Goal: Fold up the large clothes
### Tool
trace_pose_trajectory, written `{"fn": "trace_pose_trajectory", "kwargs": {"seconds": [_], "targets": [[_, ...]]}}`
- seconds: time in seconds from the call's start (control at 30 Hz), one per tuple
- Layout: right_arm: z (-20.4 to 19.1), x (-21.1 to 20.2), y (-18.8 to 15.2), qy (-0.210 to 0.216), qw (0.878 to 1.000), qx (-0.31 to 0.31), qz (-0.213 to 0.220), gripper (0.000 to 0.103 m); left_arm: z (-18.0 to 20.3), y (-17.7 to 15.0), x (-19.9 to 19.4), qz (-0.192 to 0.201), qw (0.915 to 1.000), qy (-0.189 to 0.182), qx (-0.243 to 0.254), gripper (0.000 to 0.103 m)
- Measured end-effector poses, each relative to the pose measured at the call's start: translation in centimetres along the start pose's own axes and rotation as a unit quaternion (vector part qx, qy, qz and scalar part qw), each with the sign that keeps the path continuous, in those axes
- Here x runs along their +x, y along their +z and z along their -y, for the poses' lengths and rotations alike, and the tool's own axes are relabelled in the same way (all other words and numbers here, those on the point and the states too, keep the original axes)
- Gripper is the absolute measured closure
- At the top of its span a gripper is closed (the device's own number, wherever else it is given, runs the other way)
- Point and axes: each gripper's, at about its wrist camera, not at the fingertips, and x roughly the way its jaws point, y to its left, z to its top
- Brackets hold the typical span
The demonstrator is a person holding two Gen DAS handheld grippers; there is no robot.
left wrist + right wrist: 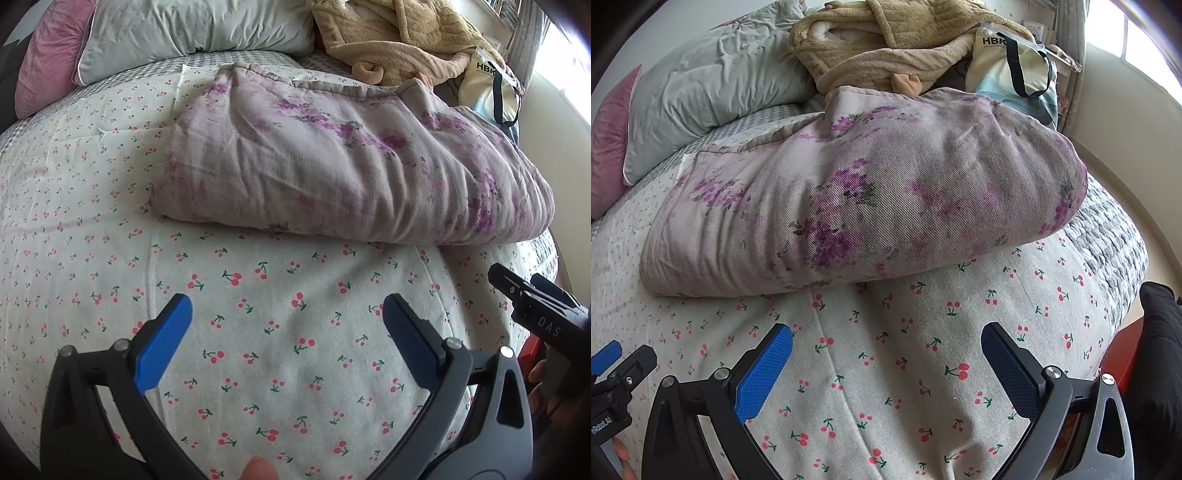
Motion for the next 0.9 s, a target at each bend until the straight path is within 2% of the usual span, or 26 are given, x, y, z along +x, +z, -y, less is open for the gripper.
{"fn": "trace_pose_trajectory", "kwargs": {"seconds": [0.73,0.83,0.9], "targets": [[0.4,0.0,0.0,-0.006,1.0,0.01,0.002,0.0,0.2,-0.2,0.3,-0.008,0.9999,0.01,0.008,0.001],[0.3,0.4,0.1,-0.019,0.999,0.027,0.004,0.0,-0.6,-0.7,0.4,-0.012,0.9993,0.034,-0.003,0.001],[-0.1,1.0,-0.1,-0.022,0.998,0.063,-0.007,0.0,-2.4,-1.3,0.2,-0.01,0.9964,0.08,-0.026,0.001]]}}
